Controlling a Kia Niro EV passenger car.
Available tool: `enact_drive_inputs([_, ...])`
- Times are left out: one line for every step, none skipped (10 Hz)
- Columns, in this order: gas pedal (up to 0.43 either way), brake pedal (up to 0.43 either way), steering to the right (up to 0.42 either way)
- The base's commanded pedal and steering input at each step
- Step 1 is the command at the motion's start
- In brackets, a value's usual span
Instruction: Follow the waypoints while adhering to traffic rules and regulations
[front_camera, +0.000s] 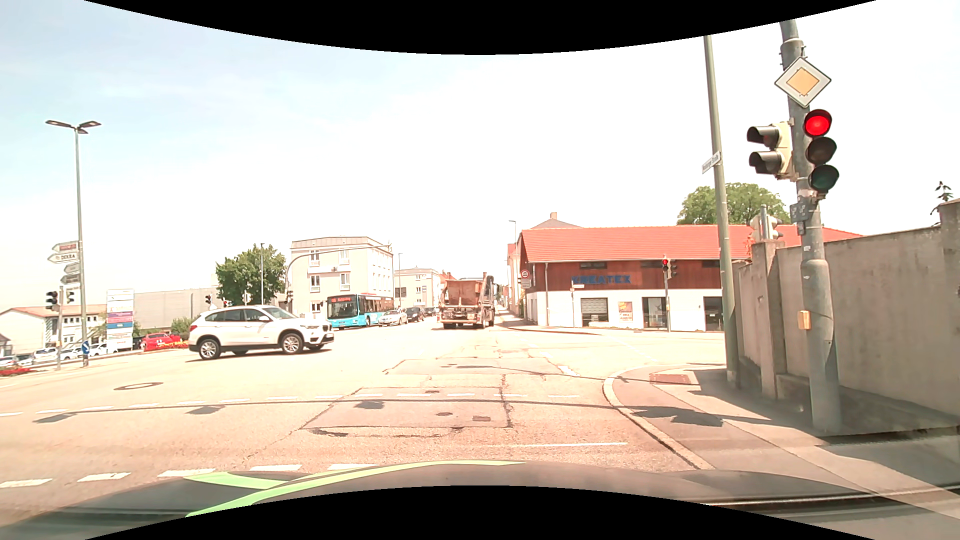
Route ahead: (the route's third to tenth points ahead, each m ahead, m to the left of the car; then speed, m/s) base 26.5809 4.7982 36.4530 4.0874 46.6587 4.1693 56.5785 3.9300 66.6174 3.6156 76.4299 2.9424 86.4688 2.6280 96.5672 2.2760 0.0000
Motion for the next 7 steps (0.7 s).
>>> enact_drive_inputs([0.000,0.250,0.003])
enact_drive_inputs([0.000,0.250,0.003])
enact_drive_inputs([0.000,0.250,0.003])
enact_drive_inputs([0.000,0.244,0.003])
enact_drive_inputs([0.000,0.250,0.003])
enact_drive_inputs([0.000,0.250,0.003])
enact_drive_inputs([0.000,0.250,0.003])
